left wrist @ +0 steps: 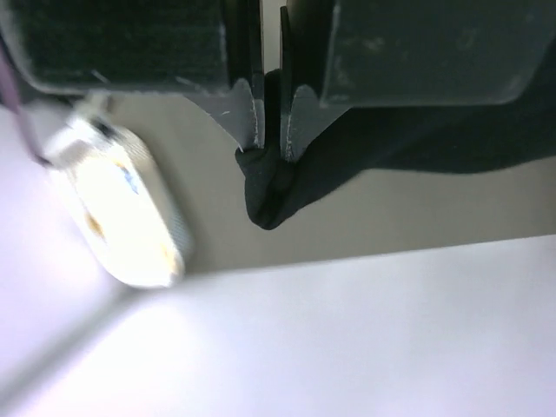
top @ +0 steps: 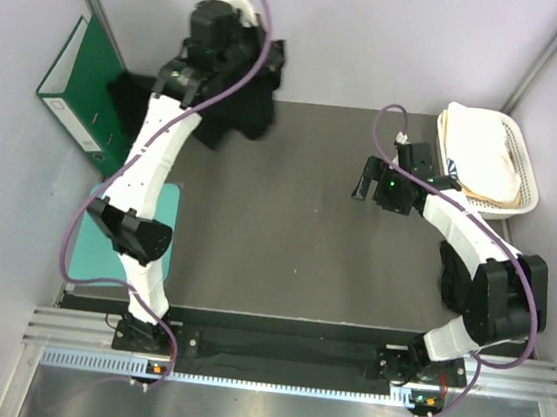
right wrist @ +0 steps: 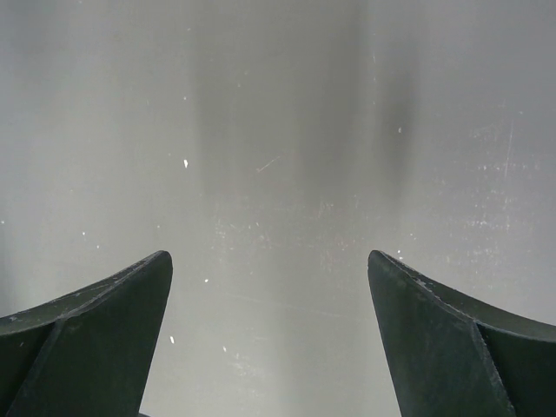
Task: Fold and stack the t-shirts
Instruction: Flatten out the tshirt
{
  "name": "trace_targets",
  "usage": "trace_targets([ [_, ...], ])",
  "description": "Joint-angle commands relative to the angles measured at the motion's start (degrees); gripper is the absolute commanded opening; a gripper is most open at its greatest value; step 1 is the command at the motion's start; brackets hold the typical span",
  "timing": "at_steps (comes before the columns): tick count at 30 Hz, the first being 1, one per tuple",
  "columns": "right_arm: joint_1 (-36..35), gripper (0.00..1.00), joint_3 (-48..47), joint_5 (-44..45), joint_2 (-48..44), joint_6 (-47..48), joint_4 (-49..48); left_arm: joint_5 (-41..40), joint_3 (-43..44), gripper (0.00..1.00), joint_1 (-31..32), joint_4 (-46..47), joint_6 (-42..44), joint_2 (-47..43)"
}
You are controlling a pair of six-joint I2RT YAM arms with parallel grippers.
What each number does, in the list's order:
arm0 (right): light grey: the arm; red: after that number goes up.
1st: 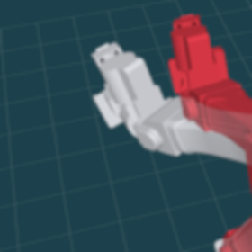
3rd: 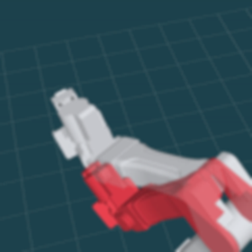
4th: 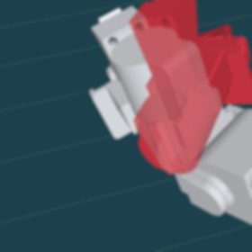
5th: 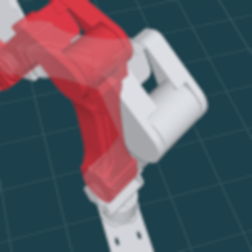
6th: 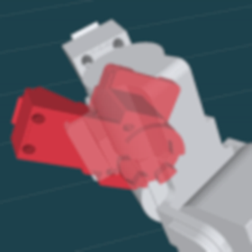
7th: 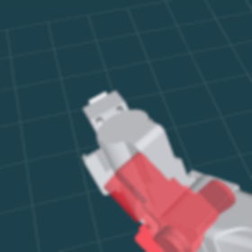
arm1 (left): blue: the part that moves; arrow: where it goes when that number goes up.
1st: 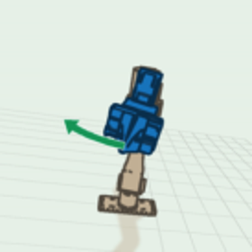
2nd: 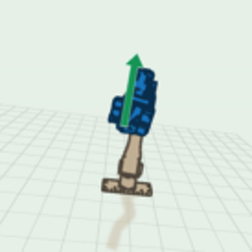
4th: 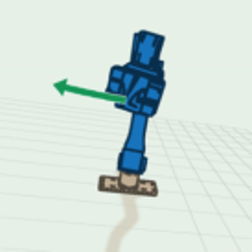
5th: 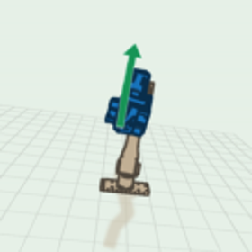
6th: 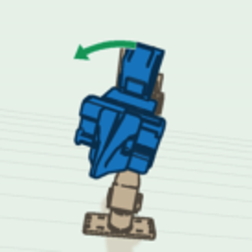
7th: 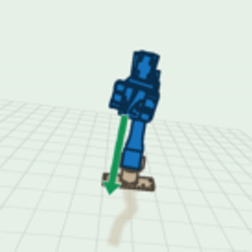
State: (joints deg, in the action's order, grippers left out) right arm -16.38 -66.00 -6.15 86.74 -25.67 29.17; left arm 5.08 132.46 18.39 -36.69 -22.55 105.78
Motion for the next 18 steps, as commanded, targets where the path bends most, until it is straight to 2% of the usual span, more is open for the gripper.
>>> trace_targets([
  [1, -0.4, 0.94, -1.2, -0.8, 0.3, -0.6, -3.1, 11.7, 6.0, 0.0, 6.3, 0.9, -3.7, 4.1],
  [4, -0.4, 0.94, 0.1, -0.4, -0.3, -1.0, -3.4, 10.8, 6.6, 0.0, 6.7, 3.4, -5.1, 2.7],
  [8, -0.4, 0.94, 1.9, 0.8, -1.7, -1.4, -3.9, 3.9, 7.1, 0.0, 6.6, 4.1, -2.9, -1.0],
  [15, -0.1, 0.94, 2.5, 2.1, -1.7, -1.5, -4.0, 2.0, 7.0, 0.0, 5.9, 3.6, -2.6, -3.6],
  [18, -0.1, 0.95, 2.1, 2.0, -1.0, -1.8, -4.9, -2.4, 4.8, 0.0, 5.5, 2.1, -1.9, -5.1],
])
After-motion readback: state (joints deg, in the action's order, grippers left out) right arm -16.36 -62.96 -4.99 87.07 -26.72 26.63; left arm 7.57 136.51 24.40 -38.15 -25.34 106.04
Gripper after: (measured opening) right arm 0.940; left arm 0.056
